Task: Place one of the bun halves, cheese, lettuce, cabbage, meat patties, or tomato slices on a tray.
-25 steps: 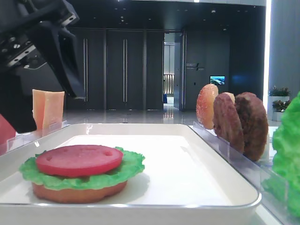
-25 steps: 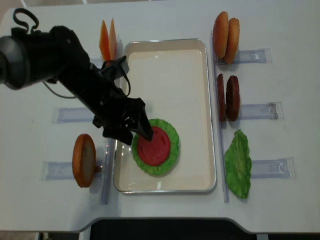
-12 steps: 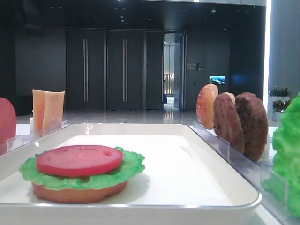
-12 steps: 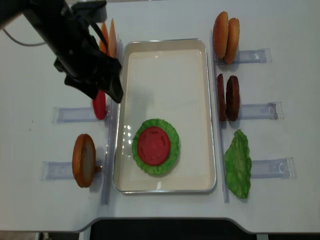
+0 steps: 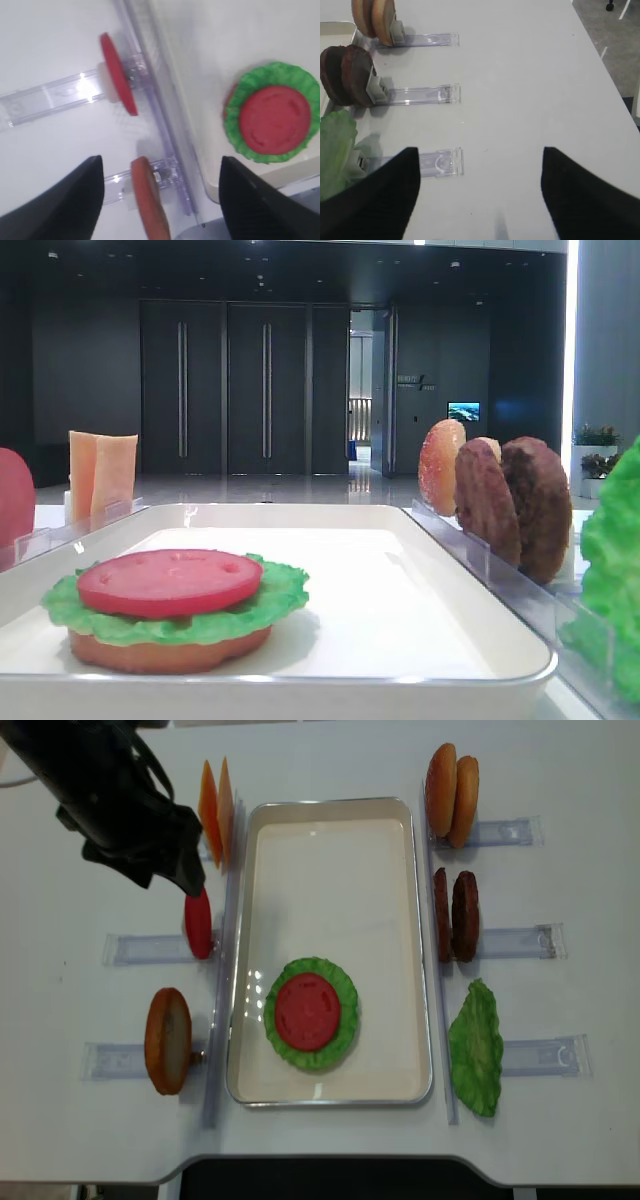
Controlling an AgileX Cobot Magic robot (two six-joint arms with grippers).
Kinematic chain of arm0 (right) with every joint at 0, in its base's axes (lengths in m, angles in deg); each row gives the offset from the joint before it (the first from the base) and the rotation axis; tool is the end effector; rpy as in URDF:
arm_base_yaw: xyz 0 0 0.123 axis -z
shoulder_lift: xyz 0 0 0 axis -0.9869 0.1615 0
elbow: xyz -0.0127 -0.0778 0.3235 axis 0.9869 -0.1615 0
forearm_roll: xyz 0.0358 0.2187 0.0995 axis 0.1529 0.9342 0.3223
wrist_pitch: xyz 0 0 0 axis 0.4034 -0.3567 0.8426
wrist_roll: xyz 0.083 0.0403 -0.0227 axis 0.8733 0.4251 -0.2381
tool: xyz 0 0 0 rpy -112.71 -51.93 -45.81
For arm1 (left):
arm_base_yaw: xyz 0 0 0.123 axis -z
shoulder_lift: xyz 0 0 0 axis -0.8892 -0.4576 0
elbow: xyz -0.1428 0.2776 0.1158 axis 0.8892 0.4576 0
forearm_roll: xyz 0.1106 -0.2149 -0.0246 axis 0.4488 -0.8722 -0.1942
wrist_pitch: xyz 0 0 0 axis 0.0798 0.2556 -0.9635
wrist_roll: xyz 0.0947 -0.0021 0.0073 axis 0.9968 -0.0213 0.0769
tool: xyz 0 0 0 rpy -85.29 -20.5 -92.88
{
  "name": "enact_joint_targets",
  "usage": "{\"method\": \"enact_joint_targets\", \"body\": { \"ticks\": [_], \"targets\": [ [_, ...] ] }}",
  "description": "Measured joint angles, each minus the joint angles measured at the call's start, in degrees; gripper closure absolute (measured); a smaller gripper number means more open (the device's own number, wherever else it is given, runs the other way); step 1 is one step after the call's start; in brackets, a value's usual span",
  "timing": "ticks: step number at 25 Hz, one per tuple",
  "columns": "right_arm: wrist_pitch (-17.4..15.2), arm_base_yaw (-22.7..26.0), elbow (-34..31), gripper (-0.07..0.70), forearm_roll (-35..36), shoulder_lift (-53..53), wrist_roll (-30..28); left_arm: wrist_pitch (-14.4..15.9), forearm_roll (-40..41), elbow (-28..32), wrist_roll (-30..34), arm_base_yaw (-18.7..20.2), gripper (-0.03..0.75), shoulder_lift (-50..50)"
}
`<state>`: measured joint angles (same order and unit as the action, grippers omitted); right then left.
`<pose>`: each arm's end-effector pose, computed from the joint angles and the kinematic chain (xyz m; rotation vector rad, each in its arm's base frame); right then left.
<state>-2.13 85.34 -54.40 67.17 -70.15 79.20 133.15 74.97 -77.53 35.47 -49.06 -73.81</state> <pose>-0.0624 0.0115 0.2664 -0.0101 2.1022 -0.0085 0.2778 -0.0745 0.3537 0.3241 2.9112 -0.1426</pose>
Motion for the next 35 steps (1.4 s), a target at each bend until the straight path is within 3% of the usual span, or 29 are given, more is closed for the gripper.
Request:
{"method": "enact_joint_targets", "body": {
  "ticks": [6, 10, 14, 18, 28, 35],
  "targets": [
    [0.00, 0.00, 0.00, 0.146, 0.00, 0.00, 0.00, 0.00, 3.10, 0.00, 4.25, -12.68, 0.171, 0.00],
    [0.00, 0.00, 0.00, 0.146, 0.00, 0.00, 0.00, 0.00, 4.86, 0.00, 5.26, -19.00, 0.178, 0.17],
    [0.00, 0.00, 0.00, 0.146, 0.00, 0.00, 0.00, 0.00, 4.91, 0.98, 5.50, -19.60, 0.207, 2.52],
    [0.00, 0.00, 0.00, 0.146, 0.00, 0.00, 0.00, 0.00, 4.20, 6.11, 5.82, -19.60, 0.220, 9.38],
    [0.00, 0.00, 0.00, 0.146, 0.00, 0.00, 0.00, 1.11, 0.75, 21.10, 8.39, -19.60, 0.227, 40.12],
    [0.00, 0.00, 0.00, 0.146, 0.00, 0.00, 0.00, 0.23, -0.81, 32.55, 10.85, -19.60, 0.230, 59.52]
  ]
}}
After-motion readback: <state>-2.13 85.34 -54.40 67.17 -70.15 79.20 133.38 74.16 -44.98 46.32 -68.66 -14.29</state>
